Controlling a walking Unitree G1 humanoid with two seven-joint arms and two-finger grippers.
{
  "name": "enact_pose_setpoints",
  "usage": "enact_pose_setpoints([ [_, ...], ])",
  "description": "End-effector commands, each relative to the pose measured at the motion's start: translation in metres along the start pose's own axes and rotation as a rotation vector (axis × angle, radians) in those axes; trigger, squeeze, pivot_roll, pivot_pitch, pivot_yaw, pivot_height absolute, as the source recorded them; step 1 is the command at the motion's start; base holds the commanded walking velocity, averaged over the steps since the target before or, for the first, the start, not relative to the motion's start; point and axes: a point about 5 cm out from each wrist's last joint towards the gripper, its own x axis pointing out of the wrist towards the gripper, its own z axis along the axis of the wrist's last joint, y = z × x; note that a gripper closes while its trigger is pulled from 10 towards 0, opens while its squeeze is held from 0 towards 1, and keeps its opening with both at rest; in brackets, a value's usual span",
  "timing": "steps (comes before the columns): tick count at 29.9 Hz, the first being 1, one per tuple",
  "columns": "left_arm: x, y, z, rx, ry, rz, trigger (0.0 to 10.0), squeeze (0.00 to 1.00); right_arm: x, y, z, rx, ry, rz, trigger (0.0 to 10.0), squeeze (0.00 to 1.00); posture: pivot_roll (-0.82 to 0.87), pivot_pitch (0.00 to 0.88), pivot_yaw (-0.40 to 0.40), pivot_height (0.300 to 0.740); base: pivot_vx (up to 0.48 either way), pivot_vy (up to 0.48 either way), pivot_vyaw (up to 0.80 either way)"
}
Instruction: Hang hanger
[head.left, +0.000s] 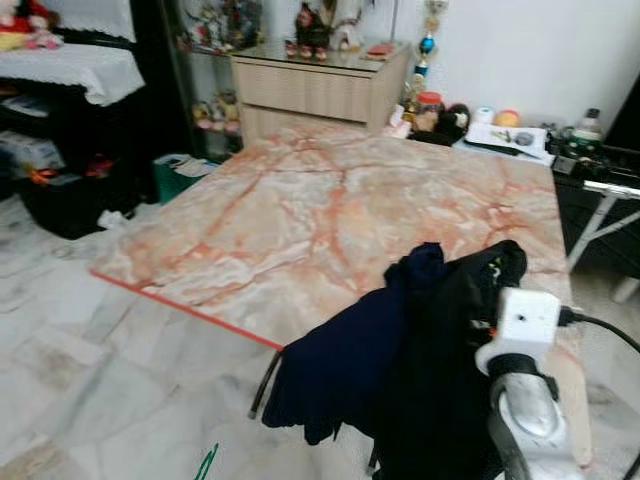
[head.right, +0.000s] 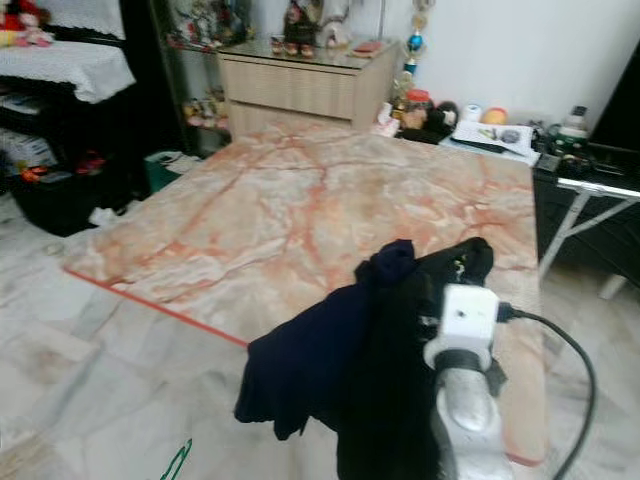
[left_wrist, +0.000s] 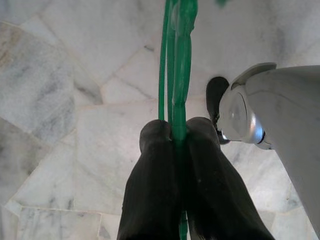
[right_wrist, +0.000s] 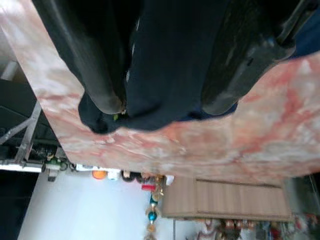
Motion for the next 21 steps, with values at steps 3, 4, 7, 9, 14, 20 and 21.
enact_pose_setpoints([
  [3,0.0007,-0.0001,0.0033,0.004,-0.007,-0.008,10.0,0.0,0.0001,0.0007,-0.0006,0.013,0.004,-0.007,10.0,0.0,0.13,0.025,-0.035,0.74,-0.252,0.0,0.0],
  [4,0.0008,-0.0001,0.0037,0.004,-0.008,-0.009,10.0,0.0,0.0,0.0005,-0.0009,0.013,0.006,-0.009,10.0,0.0,0.13,0.025,-0.035,0.74,-0.255,0.0,0.0],
  [7,0.0008,-0.0003,0.0035,0.004,-0.007,-0.011,10.0,0.0,0.0002,-0.0001,-0.0012,0.014,0.008,-0.014,10.0,0.0,0.13,0.025,-0.035,0.74,-0.254,0.0,0.0],
  [9,0.0007,-0.0001,0.0031,0.004,-0.006,-0.012,10.0,0.0,0.0003,-0.0006,-0.0014,0.014,0.008,-0.018,10.0,0.0,0.13,0.025,-0.036,0.74,-0.253,0.0,0.0],
  [14,0.0006,-0.0001,0.0024,0.002,-0.003,-0.012,10.0,0.0,0.0006,-0.0016,-0.002,0.017,0.012,-0.025,10.0,0.0,0.13,0.026,-0.037,0.74,-0.253,0.0,0.0],
  [20,0.0003,-0.0013,0.0014,0.002,-0.003,-0.016,10.0,0.0,0.0007,-0.0037,-0.0028,0.018,0.018,-0.041,10.0,0.0,0.13,0.026,-0.037,0.74,-0.254,0.0,0.0],
  [21,0.0002,-0.0015,0.0011,0.001,-0.002,-0.016,10.0,0.0,0.0007,-0.0047,-0.0033,0.021,0.021,-0.049,10.0,0.0,0.13,0.027,-0.037,0.74,-0.255,0.0,0.0],
])
